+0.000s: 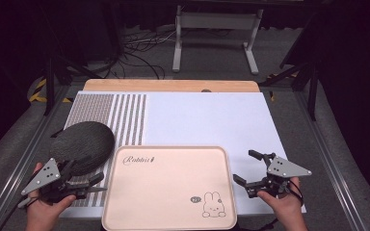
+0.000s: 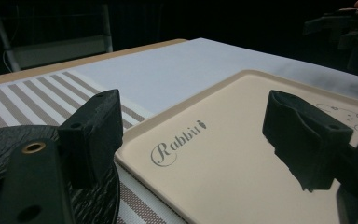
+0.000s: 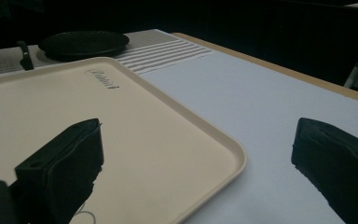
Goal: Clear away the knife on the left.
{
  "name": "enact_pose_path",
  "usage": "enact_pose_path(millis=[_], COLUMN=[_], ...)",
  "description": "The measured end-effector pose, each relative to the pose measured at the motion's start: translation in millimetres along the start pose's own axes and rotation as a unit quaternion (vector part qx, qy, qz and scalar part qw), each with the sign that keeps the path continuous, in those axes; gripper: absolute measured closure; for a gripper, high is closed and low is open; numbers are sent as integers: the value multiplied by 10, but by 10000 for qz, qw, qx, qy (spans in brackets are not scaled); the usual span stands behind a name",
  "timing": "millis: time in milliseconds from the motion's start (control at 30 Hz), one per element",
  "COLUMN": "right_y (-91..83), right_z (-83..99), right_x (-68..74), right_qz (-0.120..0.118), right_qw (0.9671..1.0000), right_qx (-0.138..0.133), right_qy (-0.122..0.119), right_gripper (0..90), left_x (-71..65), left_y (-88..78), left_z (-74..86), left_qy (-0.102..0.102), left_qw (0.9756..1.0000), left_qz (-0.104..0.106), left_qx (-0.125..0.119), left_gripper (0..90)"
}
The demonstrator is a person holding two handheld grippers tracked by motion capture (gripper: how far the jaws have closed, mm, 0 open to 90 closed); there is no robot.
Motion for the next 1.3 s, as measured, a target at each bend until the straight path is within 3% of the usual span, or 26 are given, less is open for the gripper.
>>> enact_pose_path(millis=[267, 500, 900, 1000, 1133, 1167, 1300], right_y=[29, 18, 10, 13, 46, 46, 69], right_z=[8, 21, 41, 52, 112, 112, 151], right_x=[24, -6, -10, -21, -28, -28, -33], right_qz=[-95, -60, -112, -105, -162, -162, -179], right_qw=[9999, 9998, 9997, 9997, 9995, 9995, 9994], right_qx=[-26, -56, -38, -20, 100, 100, 179], right_qy=[123, 192, 208, 226, 240, 240, 229], right_gripper=[38, 39, 43, 44, 53, 53, 54], left_x=[11, -28, -28, -16, -8, -8, -14], left_y=[-7, 5, -15, 5, -2, -2, -20], left_z=[-18, 35, 5, 80, 122, 122, 71], left_qy=[-35, -111, -118, -10, 350, 350, 445], left_qw=[10000, 9991, 9988, 9959, 9869, 9869, 9826], left_qz=[-1, 189, 182, 173, 276, 276, 401], left_qx=[11, 372, 449, 891, 1548, 1548, 1759], left_gripper=[212, 254, 217, 206, 211, 211, 208])
Point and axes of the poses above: each handheld gripper's, and its own axes: y roughly forward along the jaws, z roughly out of its underside, x roughly to its left, the point moved 8 cm from there along y, roughly forward along the jaws, and after that the axes turned 5 degrees about -x, right-handed, at the moved point
